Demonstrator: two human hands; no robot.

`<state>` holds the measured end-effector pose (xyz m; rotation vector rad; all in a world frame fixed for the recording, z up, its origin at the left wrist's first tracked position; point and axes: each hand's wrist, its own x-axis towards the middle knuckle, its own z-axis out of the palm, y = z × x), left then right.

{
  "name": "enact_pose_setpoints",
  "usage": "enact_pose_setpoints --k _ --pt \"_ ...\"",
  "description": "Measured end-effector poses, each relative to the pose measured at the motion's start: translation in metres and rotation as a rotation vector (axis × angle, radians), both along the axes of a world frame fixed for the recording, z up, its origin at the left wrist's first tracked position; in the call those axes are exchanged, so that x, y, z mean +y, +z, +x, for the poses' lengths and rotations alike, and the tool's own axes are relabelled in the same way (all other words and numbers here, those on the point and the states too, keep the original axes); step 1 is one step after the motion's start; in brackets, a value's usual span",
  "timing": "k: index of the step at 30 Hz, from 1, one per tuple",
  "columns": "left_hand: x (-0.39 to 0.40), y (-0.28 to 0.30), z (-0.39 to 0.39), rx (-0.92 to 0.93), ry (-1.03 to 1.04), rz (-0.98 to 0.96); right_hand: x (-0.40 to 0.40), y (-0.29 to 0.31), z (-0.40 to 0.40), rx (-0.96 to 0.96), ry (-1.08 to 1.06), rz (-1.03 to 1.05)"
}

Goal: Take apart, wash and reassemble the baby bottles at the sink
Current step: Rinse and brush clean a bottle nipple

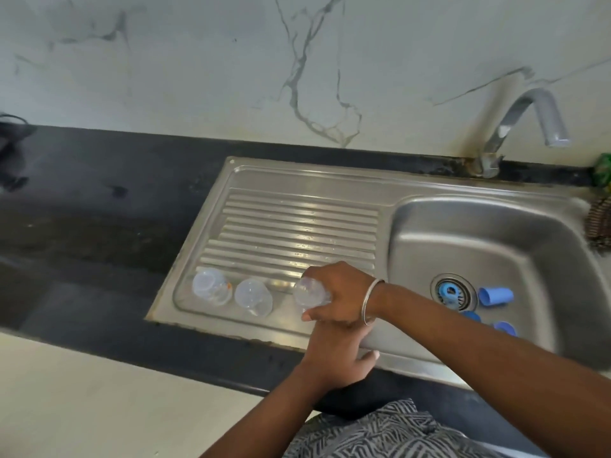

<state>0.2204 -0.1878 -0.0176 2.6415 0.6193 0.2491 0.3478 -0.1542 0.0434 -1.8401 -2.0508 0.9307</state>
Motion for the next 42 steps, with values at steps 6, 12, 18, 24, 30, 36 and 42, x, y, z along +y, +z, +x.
enact_pose_setpoints --k 6,12,18,24,30,36,42 --pt "-0.007 -0.003 0.025 -0.002 0.010 -0.035 0.007 -0.003 -0.005 -0.031 0.037 -0.051" --pt "-0.009 -0.002 0.030 0.150 0.113 -0.178 0.006 0.005 -0.009 -0.021 0.058 -0.101" --pt "-0.011 -0.004 0.037 0.296 0.098 -0.244 -0.001 0.009 -0.007 -0.031 0.074 -0.119" --pt "-0.005 -0.009 0.052 0.045 0.112 -0.010 -0.033 0.012 0.047 0.328 -0.250 -0.008" --pt "-0.004 -0.006 0.095 -0.003 0.255 -0.214 -0.084 -0.023 0.144 0.520 -0.958 0.085" --pt "0.001 -0.011 0.128 0.106 0.292 -0.134 -0.129 -0.071 0.214 0.079 -1.027 -0.184" --pt "0.009 -0.011 0.162 0.244 0.318 -0.114 -0.144 -0.110 0.246 -0.143 -0.811 -0.300"
